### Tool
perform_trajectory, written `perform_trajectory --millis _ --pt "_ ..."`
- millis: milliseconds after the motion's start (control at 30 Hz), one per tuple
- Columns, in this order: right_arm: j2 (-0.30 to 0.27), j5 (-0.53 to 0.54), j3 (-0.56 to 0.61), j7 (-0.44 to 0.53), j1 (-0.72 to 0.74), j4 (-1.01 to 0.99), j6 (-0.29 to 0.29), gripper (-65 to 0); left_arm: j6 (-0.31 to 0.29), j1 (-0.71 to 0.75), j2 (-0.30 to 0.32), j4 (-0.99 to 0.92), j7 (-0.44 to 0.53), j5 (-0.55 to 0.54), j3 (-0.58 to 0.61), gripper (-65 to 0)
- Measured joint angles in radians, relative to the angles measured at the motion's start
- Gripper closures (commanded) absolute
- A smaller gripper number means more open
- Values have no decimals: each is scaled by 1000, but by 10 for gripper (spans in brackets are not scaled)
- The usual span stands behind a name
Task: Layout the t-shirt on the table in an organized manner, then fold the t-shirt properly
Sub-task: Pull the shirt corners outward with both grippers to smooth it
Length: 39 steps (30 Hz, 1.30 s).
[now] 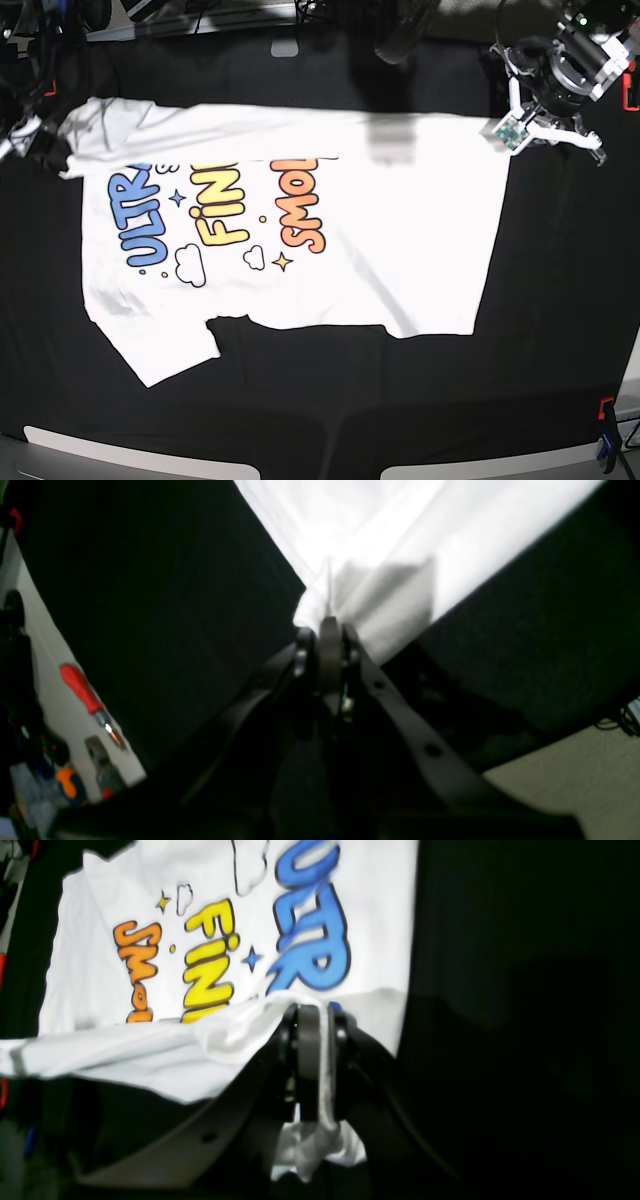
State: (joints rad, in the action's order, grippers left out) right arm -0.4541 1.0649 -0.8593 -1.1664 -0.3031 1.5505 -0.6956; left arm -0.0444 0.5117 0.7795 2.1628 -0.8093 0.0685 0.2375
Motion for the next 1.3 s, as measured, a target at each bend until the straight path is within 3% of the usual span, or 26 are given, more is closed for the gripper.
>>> perform_trajectory --millis 200,300,467,700,1000,1100,1300 --pt "-1 -94 58 1 81 0 0 0 1 -28 -2 0 26 -1 0 0" --pt "-3 -101 128 1 102 0 0 0 11 -90 -34 0 29 -5 -2 0" --pt "-3 -160 284 5 135 0 0 0 11 -161 -87 0 52 -112 -2 0" --pt "-3 -299 422 55 206 -1 0 0 11 -185 -99 -65 62 -114 -2 0" --pt "0 -413 457 88 245 -2 0 0 11 -205 -100 -154 159 -113 -2 0" --pt "-1 -475 457 127 245 -2 0 0 11 -212 -127 -154 161 -113 -2 0" --pt "0 -478 457 138 245 -2 0 0 11 -232 -190 -156 181 -111 -2 0"
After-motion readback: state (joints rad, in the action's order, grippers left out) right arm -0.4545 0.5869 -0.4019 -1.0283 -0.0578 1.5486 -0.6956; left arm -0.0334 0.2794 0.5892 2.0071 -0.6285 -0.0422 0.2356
